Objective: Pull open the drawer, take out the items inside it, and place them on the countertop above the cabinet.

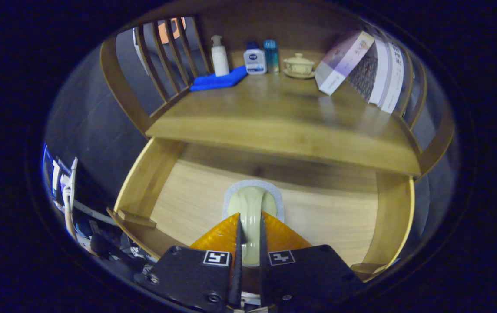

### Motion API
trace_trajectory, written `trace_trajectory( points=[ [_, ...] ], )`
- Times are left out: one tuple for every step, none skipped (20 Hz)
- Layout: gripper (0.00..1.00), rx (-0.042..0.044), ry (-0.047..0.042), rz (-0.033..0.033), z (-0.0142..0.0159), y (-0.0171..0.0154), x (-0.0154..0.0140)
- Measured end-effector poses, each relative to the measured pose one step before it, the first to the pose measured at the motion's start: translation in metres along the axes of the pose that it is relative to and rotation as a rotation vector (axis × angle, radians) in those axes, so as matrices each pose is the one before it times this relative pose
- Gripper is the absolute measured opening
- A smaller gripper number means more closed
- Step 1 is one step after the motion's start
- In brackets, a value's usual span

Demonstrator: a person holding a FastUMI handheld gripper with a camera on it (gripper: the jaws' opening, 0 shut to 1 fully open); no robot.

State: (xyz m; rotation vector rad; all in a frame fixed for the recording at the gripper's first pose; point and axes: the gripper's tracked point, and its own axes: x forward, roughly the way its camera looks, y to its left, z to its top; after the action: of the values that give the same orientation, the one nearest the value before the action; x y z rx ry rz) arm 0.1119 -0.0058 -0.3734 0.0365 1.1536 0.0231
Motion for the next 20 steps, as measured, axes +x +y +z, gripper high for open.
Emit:
trace_trajectory(
  points=[
    [0.20, -0.00174, -0.01708, -0.00407, 0.00855, -0.00136, -0.00585],
    [0.20, 0.00054, -0.01422, -0.00808, 0.00928, -0.00197, -0.00467],
    [0.20, 0.00250, -0.01127, -0.00748, 0.00828, -0.00203, -0.00476],
    [0.19, 0.00221, -0.00900, -0.00537, 0.00895, -0.00174, -0.00338],
    [0.19, 0.00287, -0.00953, -0.00578, 0.00855, -0.00134, -0.00236],
    [0.19, -0.00021, -0.00743, -0.00713, 0.00947, -0.00122, -0.00232],
    [0.19, -0.00248, -0.01145, -0.00852, 0.01098, -0.00189, -0.00115],
    [0.19, -0.00527, -0.00815, -0.00692, 0.00941, -0.00092, 0.00109],
    [0.19, 0.00101, -0.00958, -0.01069, 0.01075, -0.00121, 0.00069],
    [0.19, 0.00022, -0.00767, -0.00178, 0.01015, -0.00009, 0.00203],
    [0.19, 0.00167, -0.00594, -0.00927, 0.00884, -0.00083, 0.00225],
    [0.19, 0.00043, -0.00489, -0.00875, 0.00894, -0.00189, 0.00353],
    [0.19, 0.00080, -0.00547, -0.00680, 0.00830, -0.00090, 0.00513],
    [0.19, -0.00009, -0.00029, -0.00547, 0.00646, -0.00050, 0.00646],
    [0.19, 0.00729, 0.00154, -0.01043, 0.00456, -0.00174, 0.00733],
    [0.19, 0.00482, 0.00718, -0.00004, 0.00269, 0.00027, 0.00629],
    [0.19, 0.01197, 0.00818, -0.00077, 0.00288, -0.00108, 0.00668],
    [0.19, 0.01018, 0.00930, 0.00026, 0.00314, 0.00043, 0.00631],
    [0.19, 0.00302, 0.00544, -0.00886, 0.00297, -0.00134, 0.00836],
    [0.19, -0.00081, 0.00177, -0.01496, 0.00319, -0.00302, 0.00414]
  ],
)
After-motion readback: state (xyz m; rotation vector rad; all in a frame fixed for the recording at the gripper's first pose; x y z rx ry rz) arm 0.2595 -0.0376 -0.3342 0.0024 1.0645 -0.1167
